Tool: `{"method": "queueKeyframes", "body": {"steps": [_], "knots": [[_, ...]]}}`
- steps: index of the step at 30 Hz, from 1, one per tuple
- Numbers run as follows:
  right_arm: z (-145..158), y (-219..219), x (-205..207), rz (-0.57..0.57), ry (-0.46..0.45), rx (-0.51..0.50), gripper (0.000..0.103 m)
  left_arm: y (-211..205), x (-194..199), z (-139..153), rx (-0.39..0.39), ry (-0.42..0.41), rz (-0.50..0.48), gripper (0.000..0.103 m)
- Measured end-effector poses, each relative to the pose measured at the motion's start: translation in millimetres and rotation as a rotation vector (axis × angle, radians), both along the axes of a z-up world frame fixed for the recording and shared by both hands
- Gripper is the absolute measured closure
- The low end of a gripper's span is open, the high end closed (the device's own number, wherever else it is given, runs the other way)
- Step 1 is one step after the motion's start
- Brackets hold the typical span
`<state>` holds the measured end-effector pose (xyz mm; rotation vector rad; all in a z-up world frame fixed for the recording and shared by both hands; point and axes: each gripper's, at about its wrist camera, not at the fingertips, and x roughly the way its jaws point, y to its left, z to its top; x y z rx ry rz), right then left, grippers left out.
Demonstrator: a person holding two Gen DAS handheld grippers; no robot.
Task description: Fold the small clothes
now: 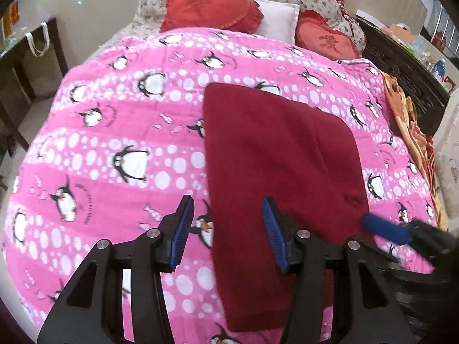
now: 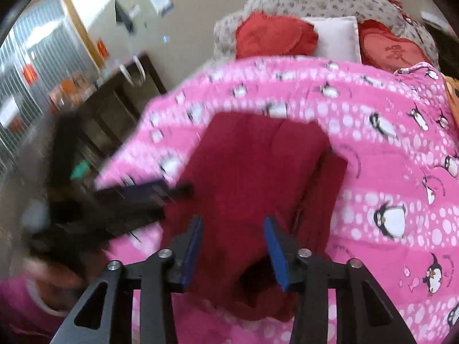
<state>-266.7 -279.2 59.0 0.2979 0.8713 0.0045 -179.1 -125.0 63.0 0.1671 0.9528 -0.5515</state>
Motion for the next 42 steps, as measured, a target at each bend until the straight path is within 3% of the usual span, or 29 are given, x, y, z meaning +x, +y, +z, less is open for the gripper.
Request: {"method": "queueKeyframes", "body": {"steps": [4, 8, 11, 14, 17, 42], "knots": [[-29, -6, 1, -0.039, 0.039, -0.033, 0.072, 4, -6, 12, -0.008, -0.038, 0.011, 0.054], [-7, -4, -7, -0.043, -0.002, -0.013, 0.07, 12, -14, 24, -0.033, -0.079, 0.025, 0.054], [16, -4, -20, -0.061, -0.052, -0.013, 0.05, 14, -21, 34, -0.053, -0.111, 0.029, 0.054], [34, 3, -28, -0.093, -0.094, -0.071, 0.048, 14, -28, 42, -0.063, -0.138, 0.028, 0.054], [45, 9, -31, -0.123, -0.103, -0.127, 0.038, 13, -34, 48, -0.062, -0.157, 0.021, 0.054], [34, 6, -32, -0.154, -0.068, -0.079, 0.037, 17, -44, 45, -0.049, -0.187, 0.026, 0.054]]}}
